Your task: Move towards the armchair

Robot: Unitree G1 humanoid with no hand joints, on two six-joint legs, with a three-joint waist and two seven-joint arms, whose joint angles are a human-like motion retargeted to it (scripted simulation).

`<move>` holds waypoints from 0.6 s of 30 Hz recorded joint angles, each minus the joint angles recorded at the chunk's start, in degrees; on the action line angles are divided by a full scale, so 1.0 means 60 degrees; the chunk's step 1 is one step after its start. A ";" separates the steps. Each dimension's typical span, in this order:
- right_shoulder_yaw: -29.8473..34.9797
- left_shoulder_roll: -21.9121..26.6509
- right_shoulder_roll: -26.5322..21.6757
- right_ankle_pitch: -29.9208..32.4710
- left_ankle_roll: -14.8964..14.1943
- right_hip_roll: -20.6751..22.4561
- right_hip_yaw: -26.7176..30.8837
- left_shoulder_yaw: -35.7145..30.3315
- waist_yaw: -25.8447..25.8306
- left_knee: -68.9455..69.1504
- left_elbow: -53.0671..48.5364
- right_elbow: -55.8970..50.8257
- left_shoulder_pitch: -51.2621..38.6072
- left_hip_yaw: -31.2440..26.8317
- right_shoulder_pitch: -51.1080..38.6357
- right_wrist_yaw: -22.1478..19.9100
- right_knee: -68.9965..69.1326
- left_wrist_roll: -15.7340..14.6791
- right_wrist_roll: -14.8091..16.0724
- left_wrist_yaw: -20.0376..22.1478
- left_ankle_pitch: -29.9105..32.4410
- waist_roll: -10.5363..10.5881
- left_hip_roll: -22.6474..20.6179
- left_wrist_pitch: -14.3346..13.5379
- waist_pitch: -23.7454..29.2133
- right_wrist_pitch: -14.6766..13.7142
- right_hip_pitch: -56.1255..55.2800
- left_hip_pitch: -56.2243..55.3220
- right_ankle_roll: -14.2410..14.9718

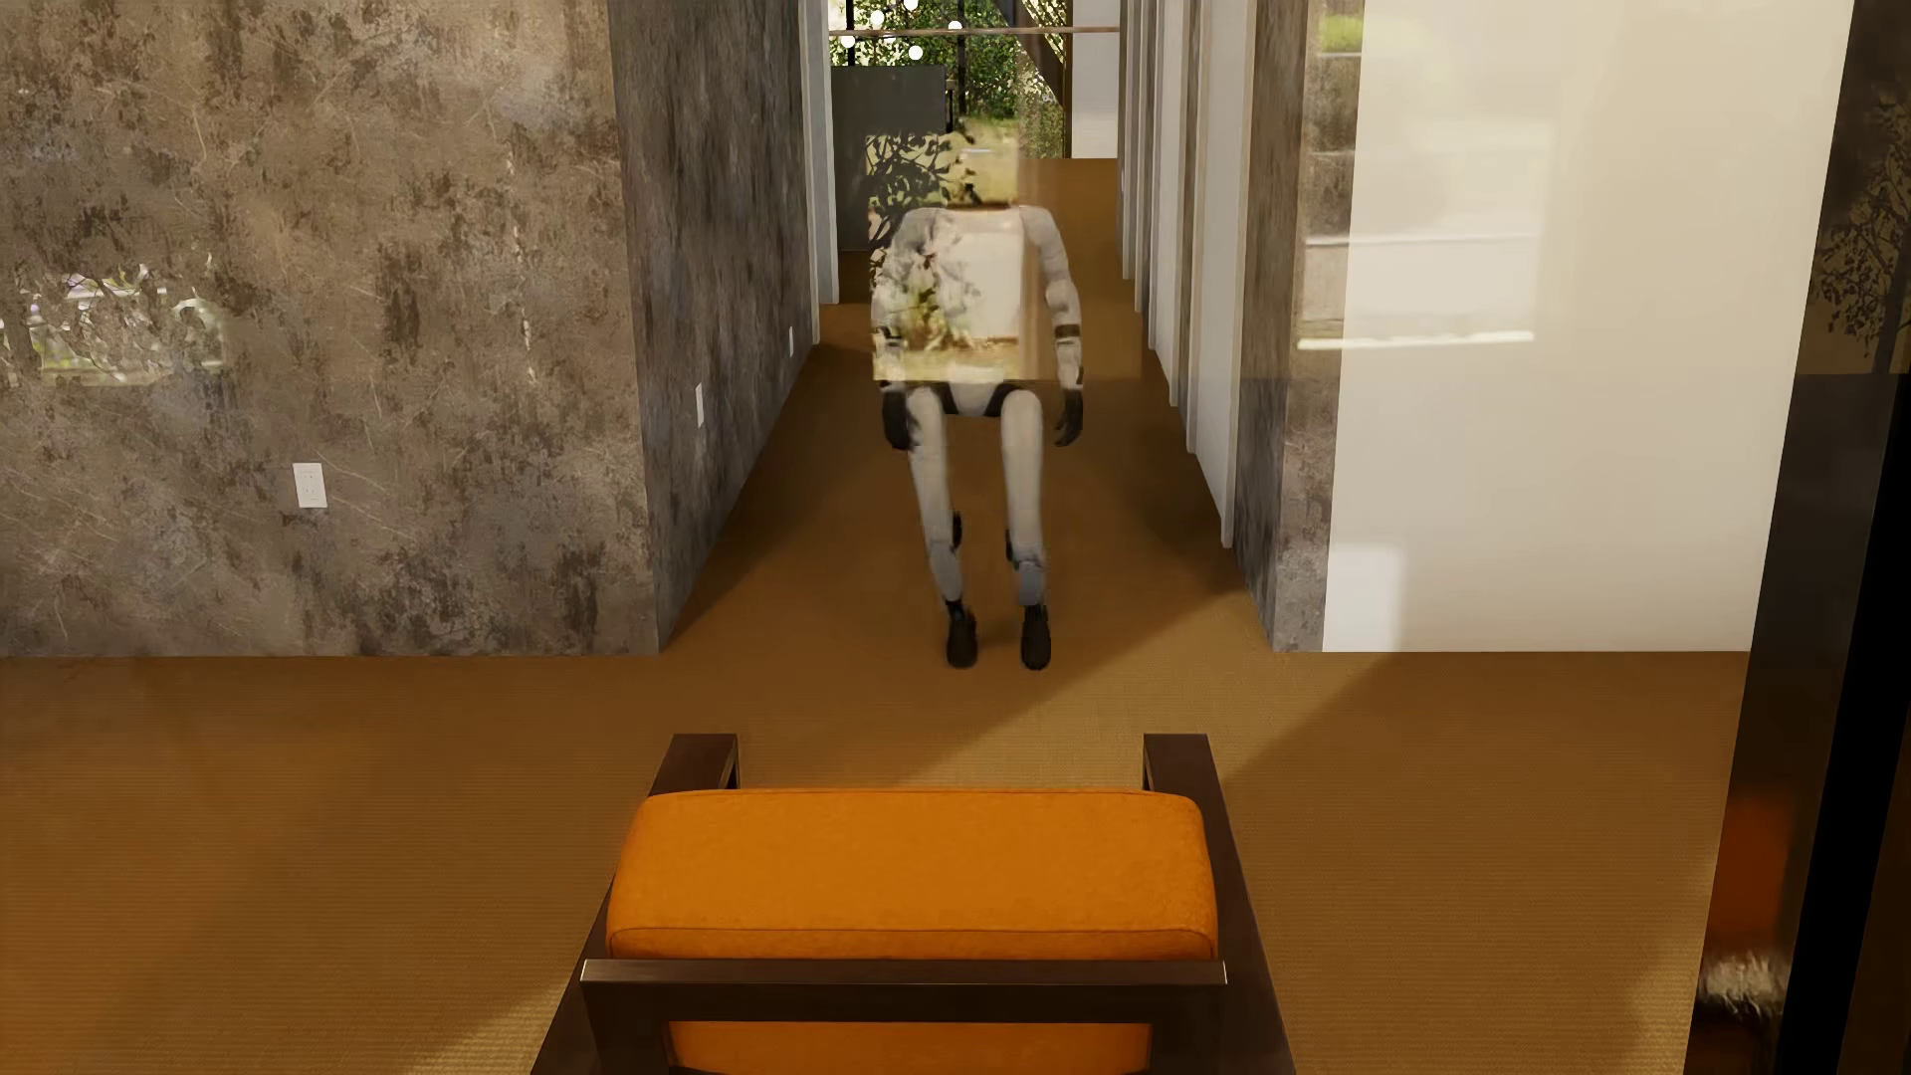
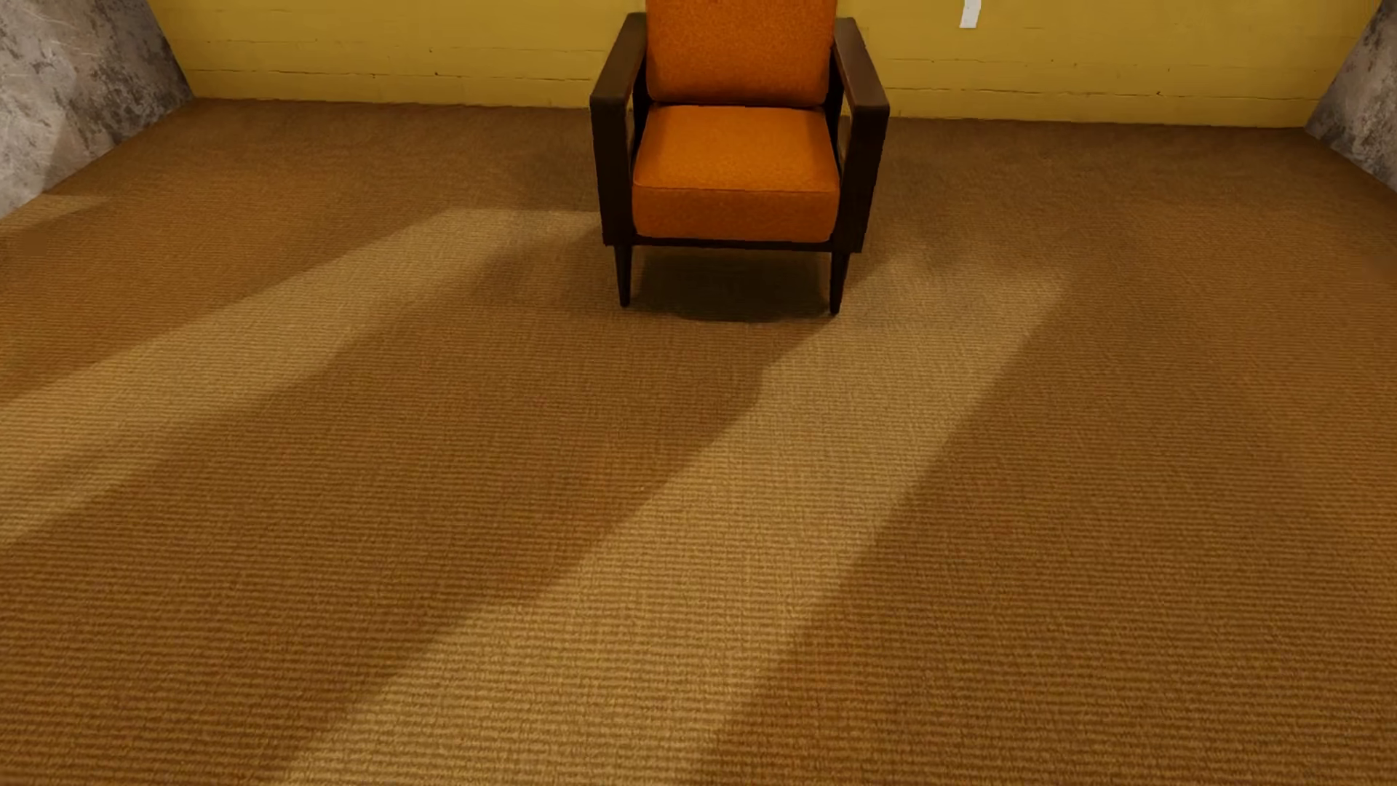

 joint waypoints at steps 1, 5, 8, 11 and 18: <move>-0.0538 0.0059 -0.0003 -0.0479 0.0000 -0.0142 0.0000 0.0034 0.0564 -0.1883 0.0185 -0.0542 0.0350 0.0000 -0.0521 0.0000 -0.0253 0.0000 0.0000 0.0000 0.0250 -0.0096 0.0137 0.0000 -0.0085 0.0000 0.0491 -0.0283 0.0000; -0.2170 0.0085 -0.0217 -0.1876 0.0000 -0.0649 0.0000 -0.0084 0.1121 -0.7045 0.0512 -0.2368 0.1255 0.0000 -0.1884 0.0000 -0.0112 0.0000 0.0000 0.0000 0.2878 -0.0177 0.0337 0.0000 -0.0543 0.0000 0.1682 -0.1615 0.0000; -0.2741 0.0044 0.0196 -0.0019 0.0000 -0.1221 0.0000 0.0093 0.1482 -0.2672 0.0832 -0.2343 0.1425 0.0000 -0.1150 0.0000 0.2020 0.0000 0.0000 0.0000 0.1949 -0.0446 0.0090 0.0000 -0.0718 0.0000 0.2269 -0.1875 0.0000; -0.1188 -0.0077 0.0628 0.2913 0.0000 -0.1550 0.0000 0.1066 0.1494 -0.2490 0.0214 0.0260 0.0898 0.0000 -0.0555 0.0000 0.7502 0.0000 0.0000 0.0000 0.1163 -0.0679 -0.0998 0.0000 -0.0562 0.0000 0.0129 -0.0138 0.0000; 0.1289 0.0071 0.0512 0.3368 0.0000 -0.1408 0.0000 0.1951 -0.1222 -0.5074 -0.3990 0.3339 -0.0927 0.0000 0.1524 0.0000 -0.0463 0.0000 0.0000 0.0000 0.2189 -0.0143 -0.0801 0.0000 -0.0580 0.0000 -0.2400 0.4040 0.0000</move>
